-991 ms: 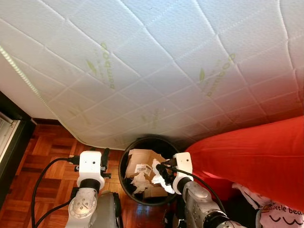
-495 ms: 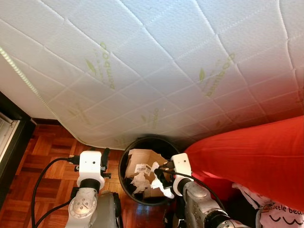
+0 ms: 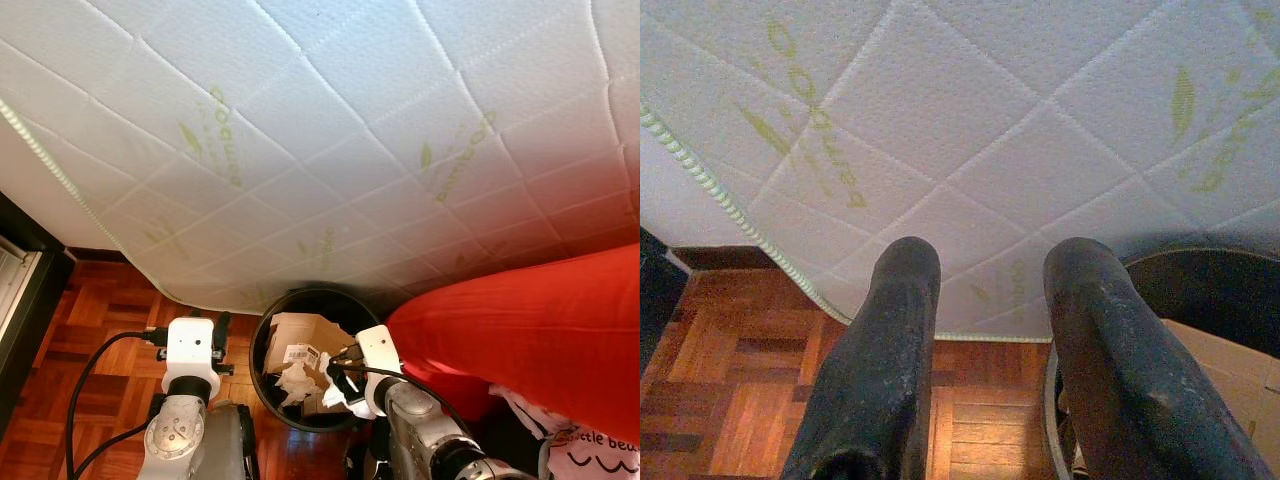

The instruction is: Clean up the room

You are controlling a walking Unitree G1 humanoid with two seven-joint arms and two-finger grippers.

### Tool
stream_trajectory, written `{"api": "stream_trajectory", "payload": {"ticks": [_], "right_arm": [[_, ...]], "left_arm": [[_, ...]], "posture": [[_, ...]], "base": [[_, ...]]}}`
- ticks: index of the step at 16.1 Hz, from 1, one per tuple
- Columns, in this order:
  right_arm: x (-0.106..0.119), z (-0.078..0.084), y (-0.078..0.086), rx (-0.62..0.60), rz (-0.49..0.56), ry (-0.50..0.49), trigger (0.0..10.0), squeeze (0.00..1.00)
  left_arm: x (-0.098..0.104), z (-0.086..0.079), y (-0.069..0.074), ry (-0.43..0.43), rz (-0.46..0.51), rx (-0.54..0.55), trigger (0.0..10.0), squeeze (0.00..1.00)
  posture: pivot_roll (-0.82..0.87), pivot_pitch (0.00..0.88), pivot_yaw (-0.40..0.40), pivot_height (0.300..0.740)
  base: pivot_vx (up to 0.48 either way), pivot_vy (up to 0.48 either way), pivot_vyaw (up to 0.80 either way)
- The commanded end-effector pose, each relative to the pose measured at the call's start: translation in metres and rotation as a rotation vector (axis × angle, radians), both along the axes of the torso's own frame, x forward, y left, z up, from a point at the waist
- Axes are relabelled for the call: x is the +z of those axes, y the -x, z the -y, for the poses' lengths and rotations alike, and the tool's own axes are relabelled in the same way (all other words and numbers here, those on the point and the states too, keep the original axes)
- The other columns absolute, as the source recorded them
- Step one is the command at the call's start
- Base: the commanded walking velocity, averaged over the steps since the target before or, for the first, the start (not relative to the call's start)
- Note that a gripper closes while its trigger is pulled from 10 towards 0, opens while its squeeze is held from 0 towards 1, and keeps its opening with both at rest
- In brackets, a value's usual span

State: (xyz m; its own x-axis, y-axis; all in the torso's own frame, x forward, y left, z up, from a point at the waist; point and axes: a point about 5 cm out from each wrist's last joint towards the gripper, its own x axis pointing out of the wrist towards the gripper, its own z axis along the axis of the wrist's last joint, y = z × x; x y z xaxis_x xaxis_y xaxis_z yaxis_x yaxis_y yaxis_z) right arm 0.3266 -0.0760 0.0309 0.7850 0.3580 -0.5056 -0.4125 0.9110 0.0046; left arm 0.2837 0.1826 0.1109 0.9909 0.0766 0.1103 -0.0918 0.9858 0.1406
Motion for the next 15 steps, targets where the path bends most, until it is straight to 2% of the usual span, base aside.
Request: {"api": "stream_trajectory", "payload": {"ticks": [1,5,9,10,13,15], "right_arm": [[-0.0127,0.0026,0.0094,0.015,-0.067,0.04,10.0,0.0],[-0.0139,0.0024,0.0102,0.066,-0.1,0.087,10.0,0.0],[-0.0172,0.0027,0.0132,0.145,-0.188,0.152,10.0,0.0],[-0.0158,0.0024,0.0122,0.187,-0.175,0.188,10.0,0.0],[-0.0153,0.0027,0.0119,0.205,-0.178,0.211,10.0,0.0],[-0.0148,0.0035,0.0115,0.253,-0.185,0.274,10.0,0.0]], "left_arm": [[-0.0121,0.0013,0.0051,-0.01,-0.052,0.002,10.0,0.0],[-0.0122,0.0016,0.0047,-0.015,-0.054,0.0,10.0,0.0],[-0.0125,0.0038,0.0042,-0.031,-0.054,-0.013,10.0,0.0],[-0.0126,0.0041,0.0043,-0.036,-0.055,-0.015,10.0,0.0],[-0.0128,0.0051,0.0041,-0.05,-0.057,-0.021,10.0,0.0],[-0.0125,0.0066,0.0042,-0.062,-0.056,-0.031,10.0,0.0]], "posture": [[0.18,0.44,-0.092,0.615],[0.18,0.44,-0.093,0.615],[0.18,0.44,-0.093,0.615],[0.18,0.44,-0.093,0.615],[0.18,0.441,-0.093,0.615],[0.18,0.441,-0.092,0.615]], "base": [[0.0,0.0,0.0],[0.0,0.0,0.0],[0.0,0.0,0.0],[0.0,0.0,0.0],[0.0,0.0,0.0],[0.0,0.0,0.0]]}}
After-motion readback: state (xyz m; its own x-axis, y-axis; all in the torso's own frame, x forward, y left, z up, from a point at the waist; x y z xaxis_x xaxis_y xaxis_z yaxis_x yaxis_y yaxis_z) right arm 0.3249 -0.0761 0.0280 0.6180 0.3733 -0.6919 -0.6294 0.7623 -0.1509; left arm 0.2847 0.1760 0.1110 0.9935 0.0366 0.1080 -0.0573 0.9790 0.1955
